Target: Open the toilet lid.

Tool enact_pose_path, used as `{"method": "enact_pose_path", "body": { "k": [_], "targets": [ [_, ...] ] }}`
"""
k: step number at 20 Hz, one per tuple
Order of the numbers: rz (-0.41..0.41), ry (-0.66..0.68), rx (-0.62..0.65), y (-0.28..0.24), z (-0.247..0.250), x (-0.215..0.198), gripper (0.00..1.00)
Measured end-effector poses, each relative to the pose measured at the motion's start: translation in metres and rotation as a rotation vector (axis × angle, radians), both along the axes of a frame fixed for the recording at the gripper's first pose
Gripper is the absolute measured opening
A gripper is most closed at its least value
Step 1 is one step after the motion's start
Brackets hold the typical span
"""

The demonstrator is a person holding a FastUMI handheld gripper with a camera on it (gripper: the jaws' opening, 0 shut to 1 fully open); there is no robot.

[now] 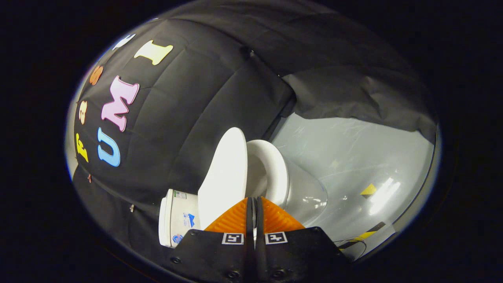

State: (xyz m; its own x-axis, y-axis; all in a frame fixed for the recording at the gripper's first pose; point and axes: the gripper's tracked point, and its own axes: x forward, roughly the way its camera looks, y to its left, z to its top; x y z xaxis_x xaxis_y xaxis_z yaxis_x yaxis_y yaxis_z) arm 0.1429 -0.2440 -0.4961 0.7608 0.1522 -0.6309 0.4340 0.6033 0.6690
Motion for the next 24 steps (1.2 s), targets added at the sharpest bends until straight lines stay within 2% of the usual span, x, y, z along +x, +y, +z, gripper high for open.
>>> {"method": "enact_pose_path", "body": {
  "k": [2, 7, 14, 18, 24],
  "targets": [
    [0.019, -0.015, -0.062, 0.006, 0.021, 0.005, 0.05],
    [0.052, -0.08, -0.125, 0.028, 0.084, 0.012, 0.05],
    [0.111, -0.175, -0.237, 0.094, 0.166, 0.023, 0.05],
    [0.168, -0.19, -0.359, 0.121, 0.191, 0.022, 0.05],
    [0.192, -0.222, -0.491, 0.163, 0.221, 0.028, 0.05]
  ]
}}
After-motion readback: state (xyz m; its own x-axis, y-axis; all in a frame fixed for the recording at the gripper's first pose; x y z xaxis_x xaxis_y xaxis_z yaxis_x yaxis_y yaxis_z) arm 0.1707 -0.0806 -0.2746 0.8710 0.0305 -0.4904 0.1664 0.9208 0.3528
